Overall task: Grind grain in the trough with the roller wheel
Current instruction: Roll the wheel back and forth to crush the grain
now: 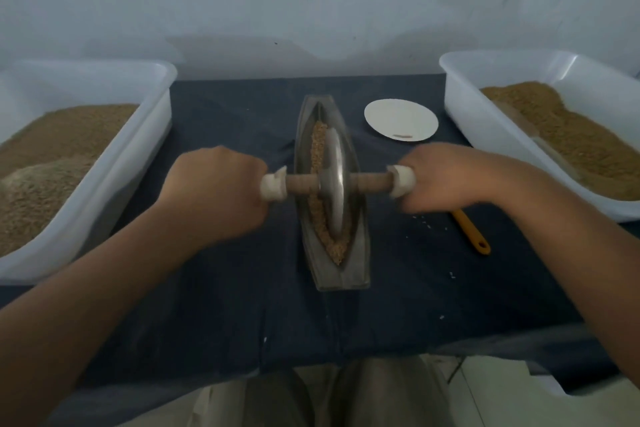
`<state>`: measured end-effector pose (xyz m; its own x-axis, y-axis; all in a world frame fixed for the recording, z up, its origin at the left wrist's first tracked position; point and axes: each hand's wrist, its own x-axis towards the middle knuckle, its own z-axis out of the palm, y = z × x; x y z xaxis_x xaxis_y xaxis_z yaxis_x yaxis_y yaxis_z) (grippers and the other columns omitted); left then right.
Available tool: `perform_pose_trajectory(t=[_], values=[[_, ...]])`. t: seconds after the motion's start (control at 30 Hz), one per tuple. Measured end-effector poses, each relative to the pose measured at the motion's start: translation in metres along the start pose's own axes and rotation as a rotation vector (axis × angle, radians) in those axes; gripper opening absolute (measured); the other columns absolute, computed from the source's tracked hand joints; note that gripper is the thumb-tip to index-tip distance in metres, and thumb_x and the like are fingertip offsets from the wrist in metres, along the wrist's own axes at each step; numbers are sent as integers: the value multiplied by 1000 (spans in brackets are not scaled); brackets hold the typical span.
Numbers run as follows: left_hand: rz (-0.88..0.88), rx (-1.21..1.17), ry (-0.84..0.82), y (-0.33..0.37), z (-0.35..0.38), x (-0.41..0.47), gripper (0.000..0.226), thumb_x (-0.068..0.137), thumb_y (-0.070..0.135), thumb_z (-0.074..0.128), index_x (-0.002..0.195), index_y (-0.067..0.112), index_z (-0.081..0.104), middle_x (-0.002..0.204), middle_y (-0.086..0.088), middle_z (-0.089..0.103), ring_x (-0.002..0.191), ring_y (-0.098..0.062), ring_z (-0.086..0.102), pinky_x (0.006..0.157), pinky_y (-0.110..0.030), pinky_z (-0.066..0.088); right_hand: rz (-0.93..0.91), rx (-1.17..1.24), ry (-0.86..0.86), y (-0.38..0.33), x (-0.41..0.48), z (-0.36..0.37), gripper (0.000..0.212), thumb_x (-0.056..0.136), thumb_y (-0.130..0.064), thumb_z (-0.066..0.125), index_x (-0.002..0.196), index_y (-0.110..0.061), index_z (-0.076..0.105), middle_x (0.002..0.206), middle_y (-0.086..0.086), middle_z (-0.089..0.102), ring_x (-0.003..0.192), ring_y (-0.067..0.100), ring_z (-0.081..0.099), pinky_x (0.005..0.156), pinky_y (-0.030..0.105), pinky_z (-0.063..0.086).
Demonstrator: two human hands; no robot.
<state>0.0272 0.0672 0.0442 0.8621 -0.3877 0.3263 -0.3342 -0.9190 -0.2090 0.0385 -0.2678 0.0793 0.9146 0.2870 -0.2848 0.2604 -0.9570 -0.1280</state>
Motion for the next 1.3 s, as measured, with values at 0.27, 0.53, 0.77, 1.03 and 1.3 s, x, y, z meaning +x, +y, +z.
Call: perform_pose_trajectory(t=[0.27, 0.53, 0.77, 1.03, 1.3], values=[[-223, -144, -137, -10, 24, 72, 34, 81, 56, 51, 68, 25, 57, 73, 3, 63, 67, -25, 61, 60, -34, 47, 50, -247, 596, -6, 52, -4, 28, 82, -49, 54, 70, -24, 53, 63, -6, 52, 58, 16, 50, 52, 29, 34], [-40, -47, -107, -4, 3, 31, 29, 80, 53, 55, 64, 29, 49, 61, 11, 46, 53, -19, 44, 51, -27, 33, 61, -104, 90, -2, 25, -4, 25, 72, -50, 62, 71, -25, 65, 63, -2, 65, 58, 13, 63, 52, 30, 46], [-105, -84, -84, -7, 17, 42, 37, 83, 58, 51, 61, 29, 54, 60, 11, 53, 53, -16, 50, 52, -28, 39, 59, -159, 335, 0, 26, 10, 32, 74, -57, 52, 70, -27, 60, 63, -3, 60, 61, 14, 59, 51, 30, 39], [-191, -160, -200, -3, 13, 53, 35, 85, 56, 50, 69, 26, 58, 70, 8, 57, 63, -20, 55, 59, -32, 43, 39, -220, 383, -9, 45, -18, 27, 81, -51, 50, 74, -26, 57, 71, -5, 59, 66, 16, 57, 57, 31, 39], [-140, -163, -101, 0, 11, -10, 36, 77, 62, 45, 64, 29, 50, 59, 11, 53, 55, -19, 56, 51, -29, 39, 2, -200, 241, -8, 8, -5, 32, 70, -60, 53, 66, -29, 61, 60, -5, 62, 56, 7, 57, 49, 28, 39]])
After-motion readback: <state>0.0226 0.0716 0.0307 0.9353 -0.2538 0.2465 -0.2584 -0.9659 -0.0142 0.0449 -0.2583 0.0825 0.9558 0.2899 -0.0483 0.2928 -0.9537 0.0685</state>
